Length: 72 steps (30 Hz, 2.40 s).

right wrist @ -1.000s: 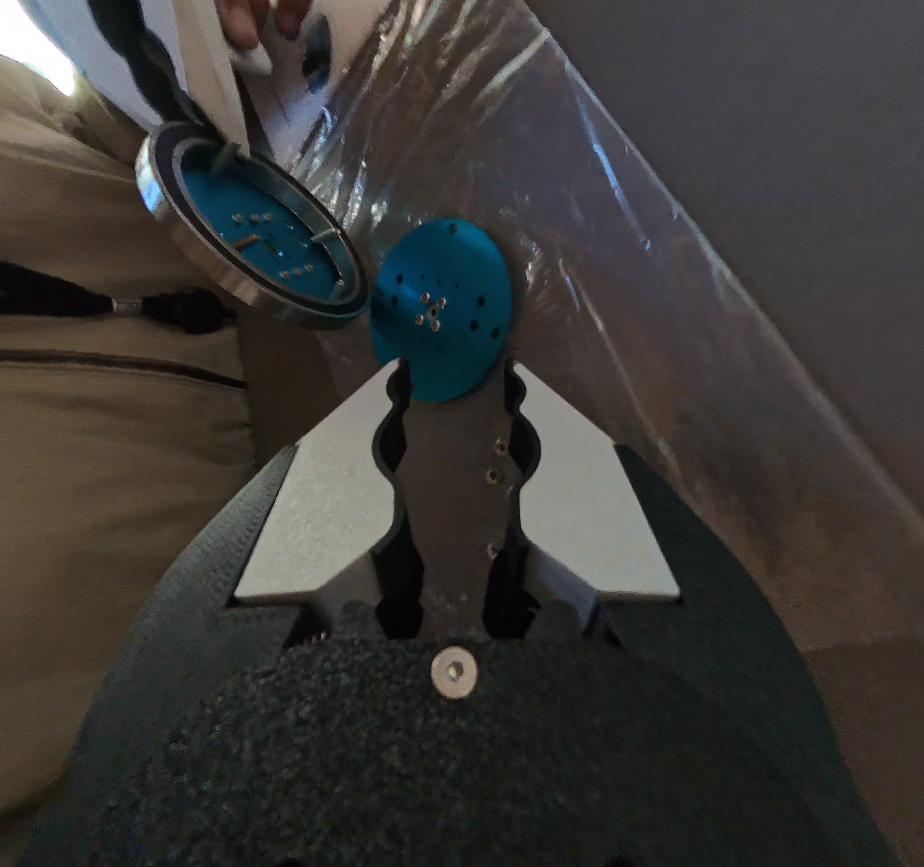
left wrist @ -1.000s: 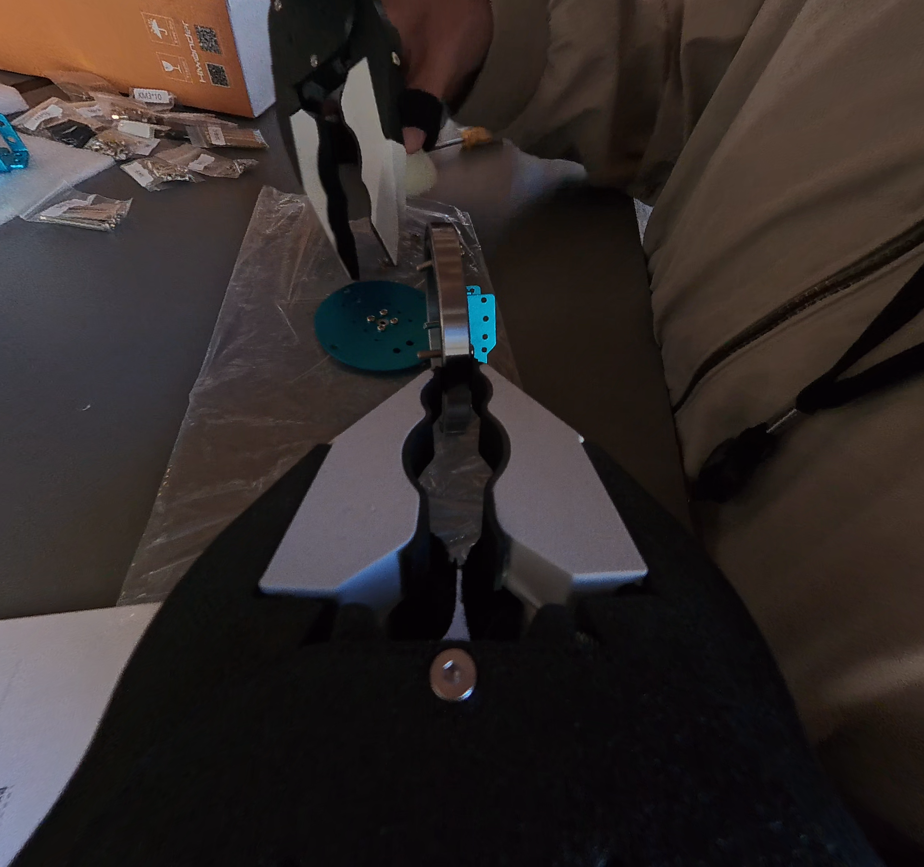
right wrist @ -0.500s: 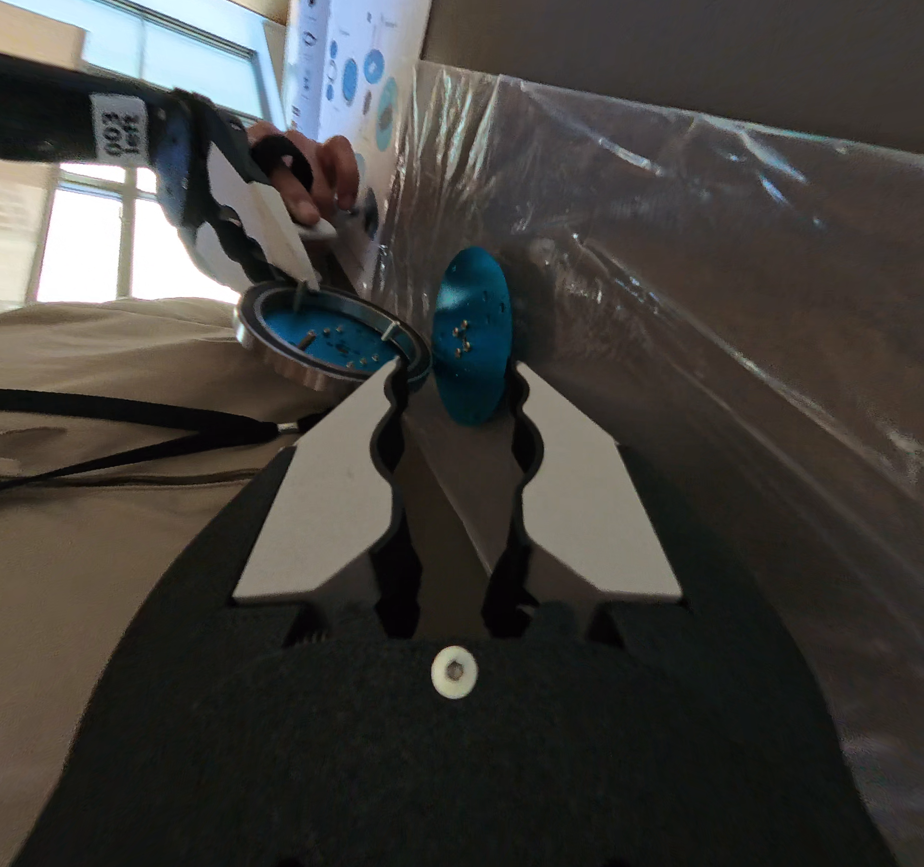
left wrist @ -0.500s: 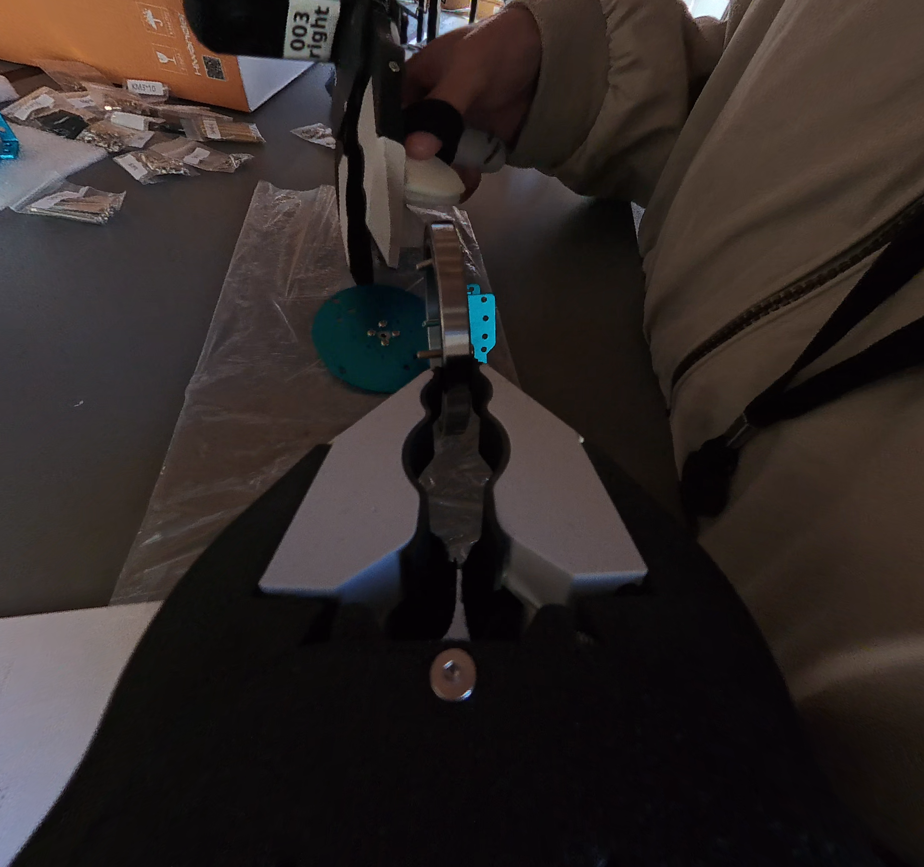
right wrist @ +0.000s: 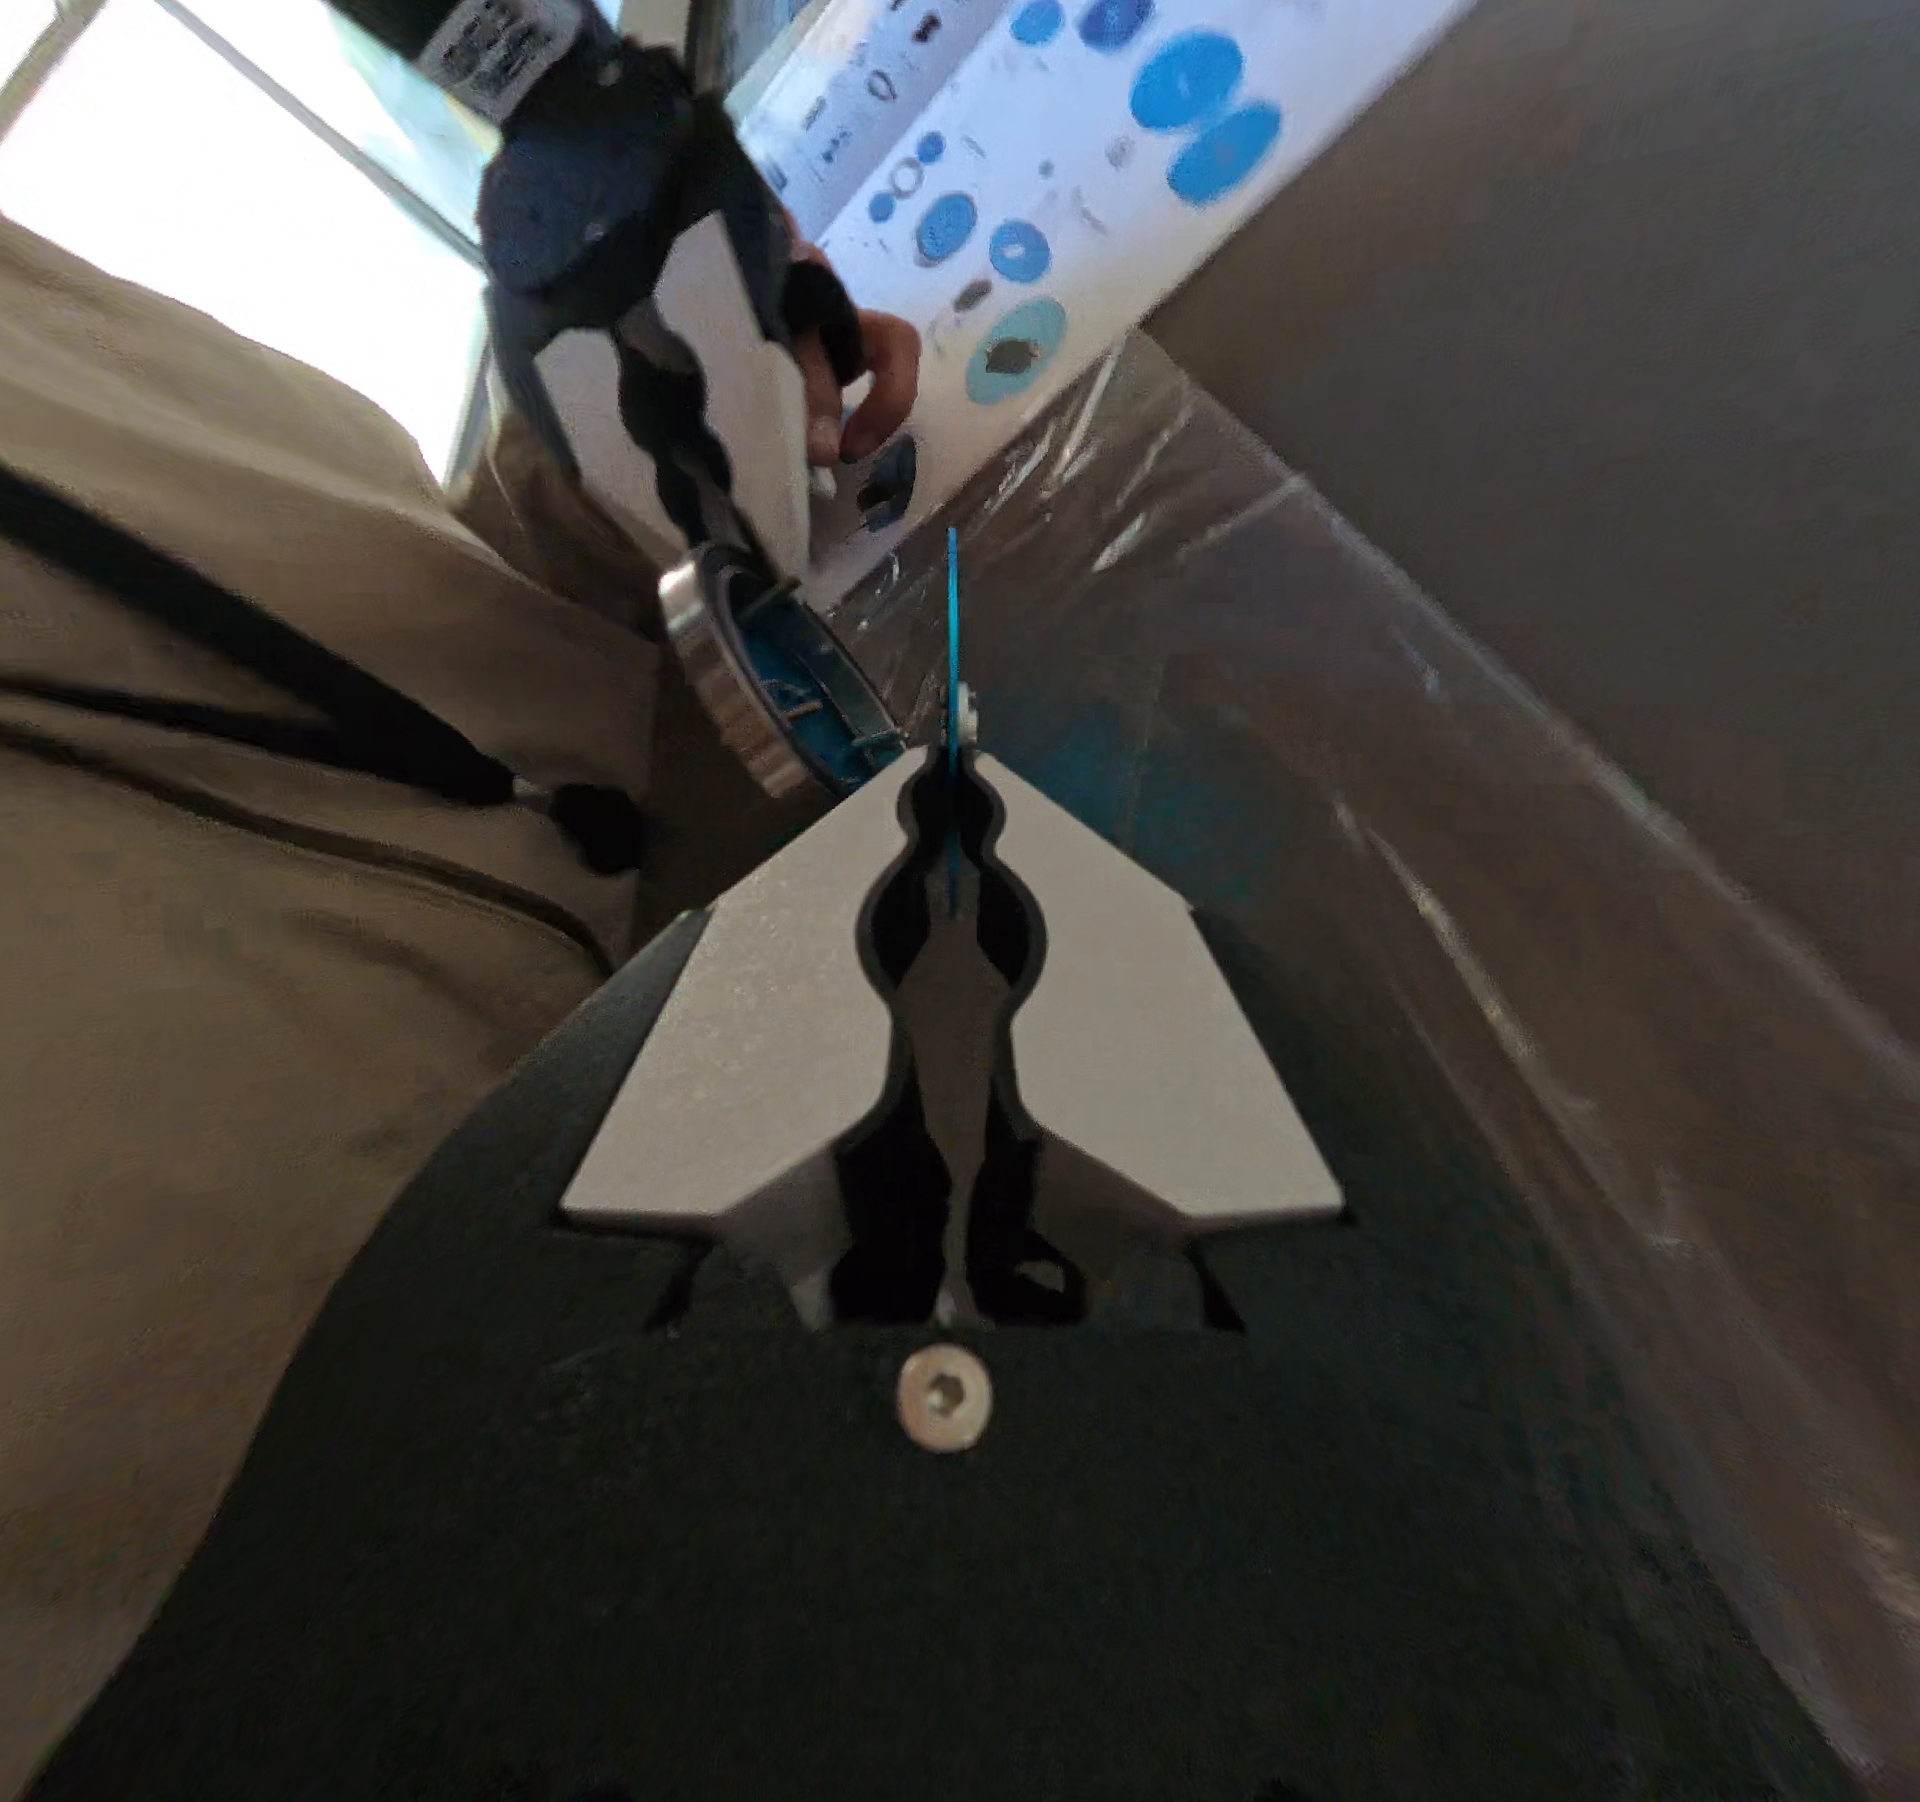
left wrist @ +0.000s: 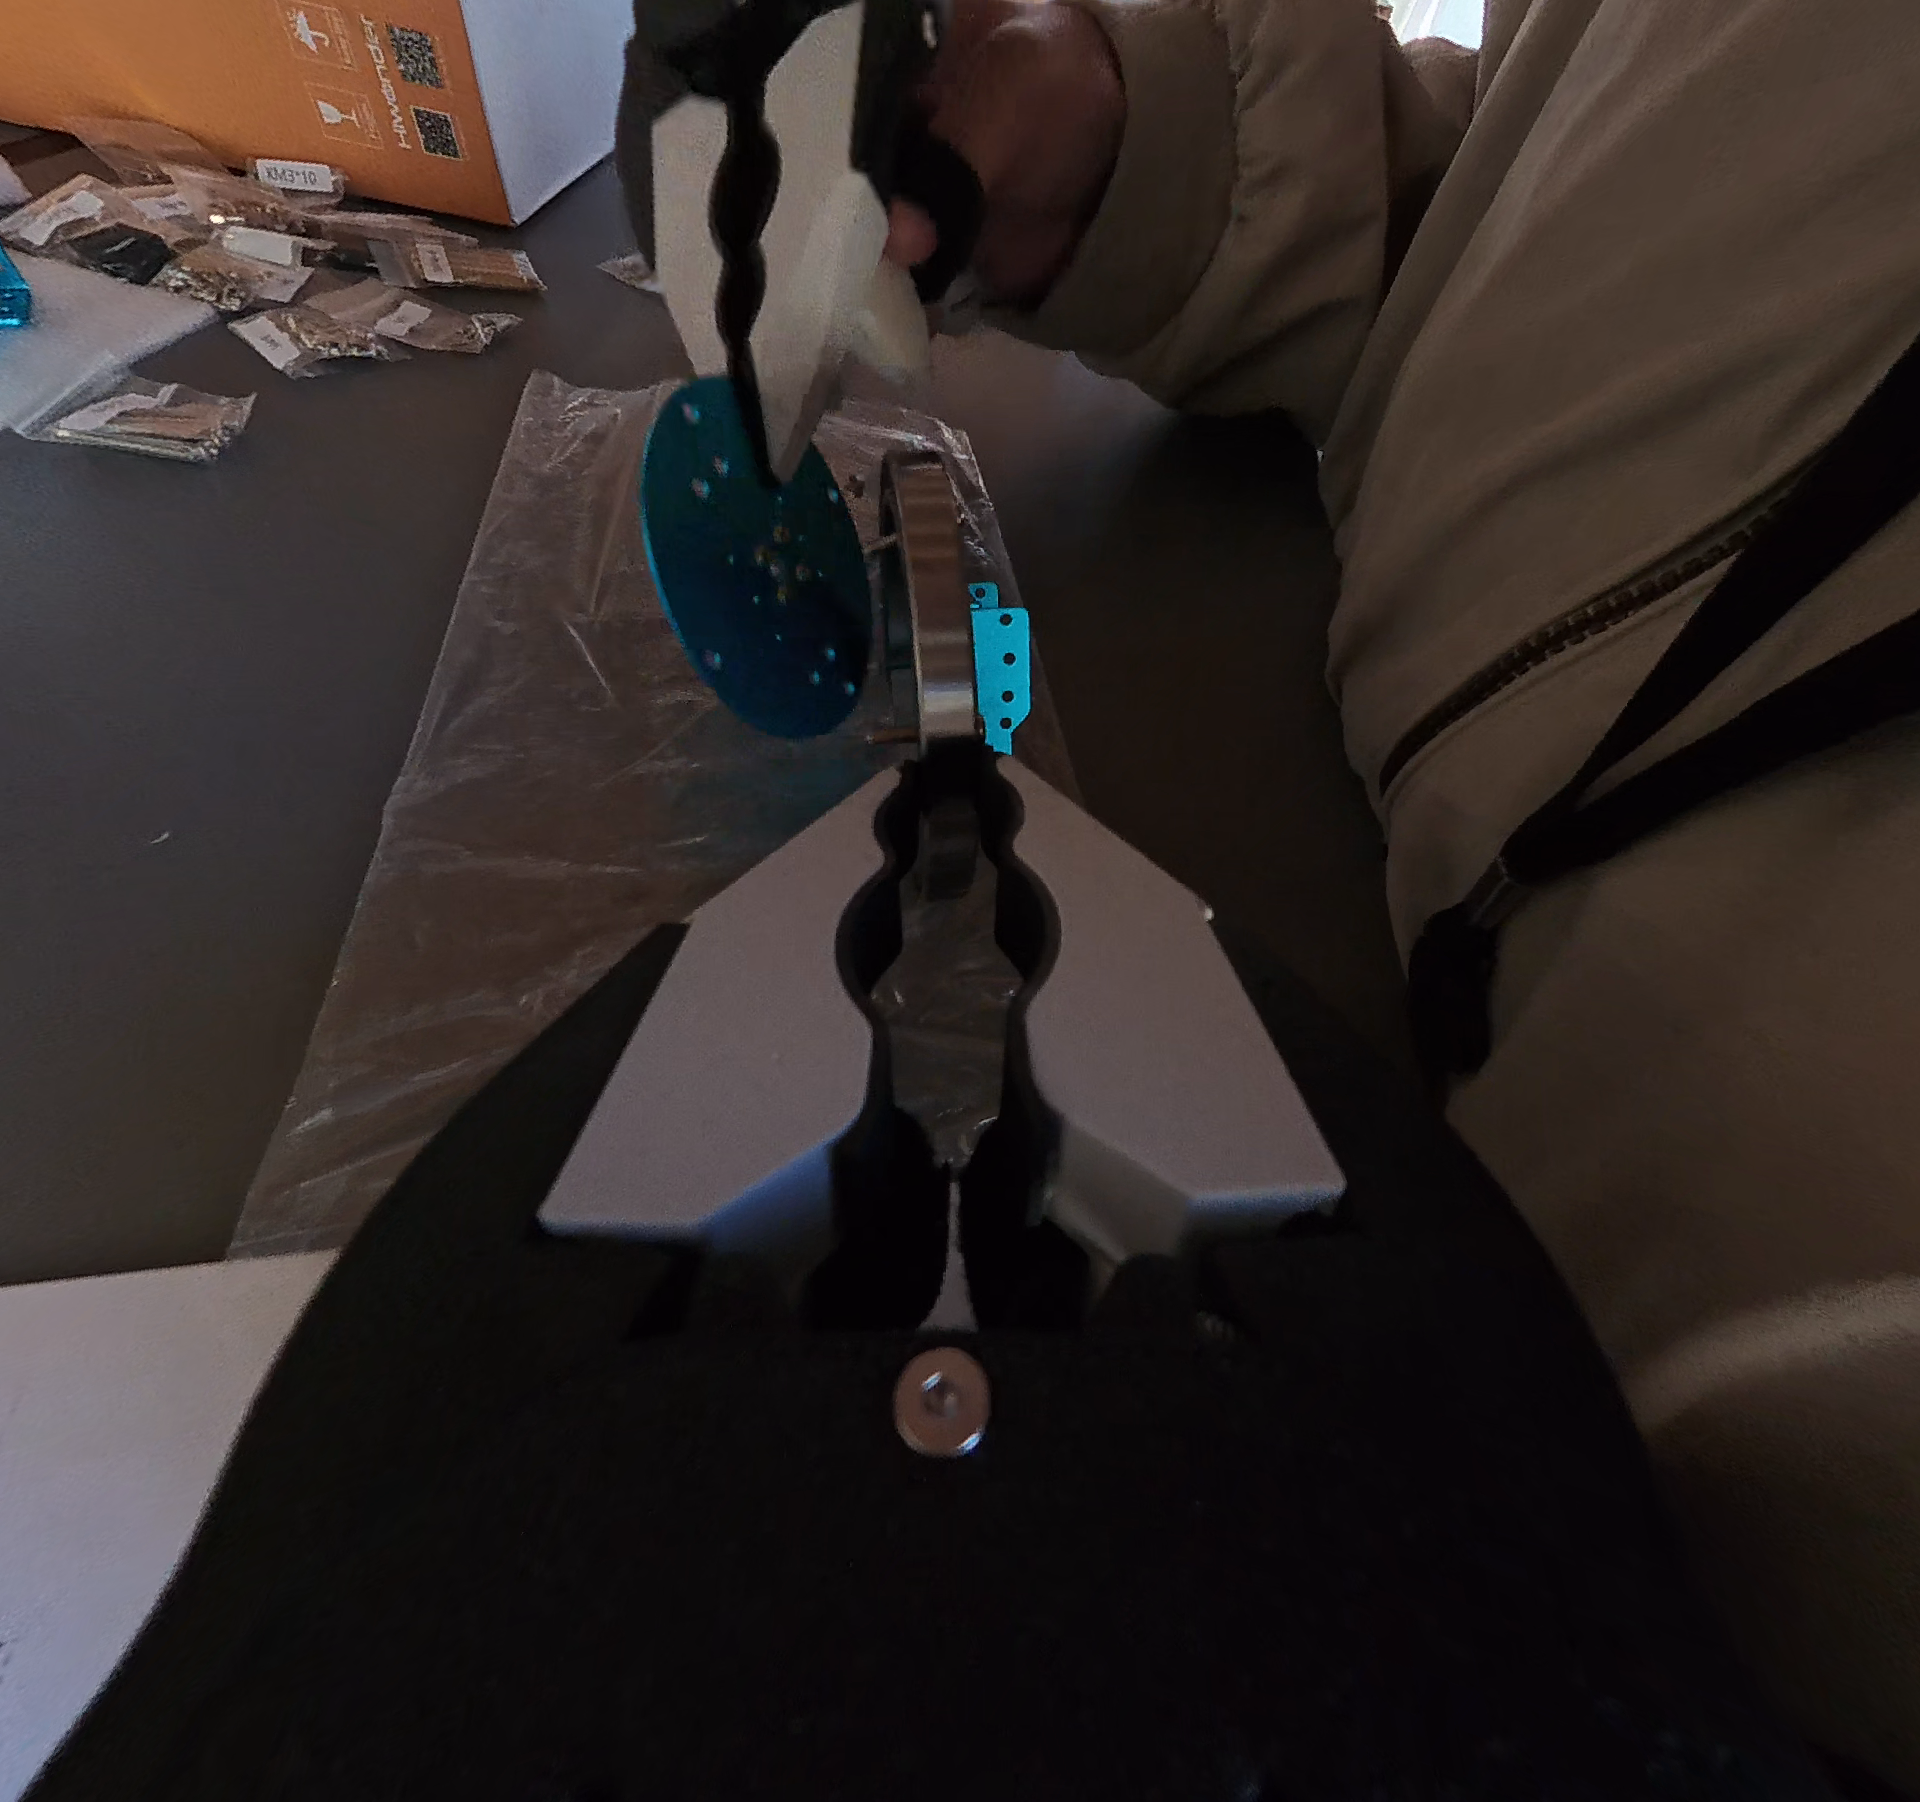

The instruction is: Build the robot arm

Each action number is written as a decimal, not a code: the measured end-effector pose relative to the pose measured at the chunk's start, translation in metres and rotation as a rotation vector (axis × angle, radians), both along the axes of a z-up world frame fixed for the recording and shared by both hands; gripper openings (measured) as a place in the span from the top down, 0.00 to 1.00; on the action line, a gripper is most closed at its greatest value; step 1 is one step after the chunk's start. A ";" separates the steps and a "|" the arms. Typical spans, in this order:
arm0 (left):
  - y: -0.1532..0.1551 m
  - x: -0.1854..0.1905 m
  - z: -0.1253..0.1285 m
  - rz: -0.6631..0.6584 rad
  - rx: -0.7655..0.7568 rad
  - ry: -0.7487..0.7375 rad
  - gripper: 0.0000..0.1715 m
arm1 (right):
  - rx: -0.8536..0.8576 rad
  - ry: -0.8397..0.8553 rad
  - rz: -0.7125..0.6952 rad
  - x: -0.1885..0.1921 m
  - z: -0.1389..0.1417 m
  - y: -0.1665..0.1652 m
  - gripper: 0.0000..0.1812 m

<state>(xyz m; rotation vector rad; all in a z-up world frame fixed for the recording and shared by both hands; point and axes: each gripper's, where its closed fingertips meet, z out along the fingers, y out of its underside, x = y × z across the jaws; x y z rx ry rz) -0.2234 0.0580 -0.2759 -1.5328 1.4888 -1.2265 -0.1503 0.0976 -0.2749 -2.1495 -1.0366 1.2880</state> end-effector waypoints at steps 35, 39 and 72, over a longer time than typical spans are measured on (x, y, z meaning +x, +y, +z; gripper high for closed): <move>-0.001 0.001 0.000 0.000 0.054 -0.004 0.94 | 0.367 0.230 0.389 -0.030 0.010 -0.013 1.00; -0.001 0.001 0.000 -0.001 0.054 -0.004 0.94 | 0.373 0.231 0.391 -0.031 0.011 -0.014 1.00; -0.001 0.002 0.001 0.123 0.103 0.052 0.93 | 0.361 0.288 0.345 -0.029 0.014 -0.017 1.00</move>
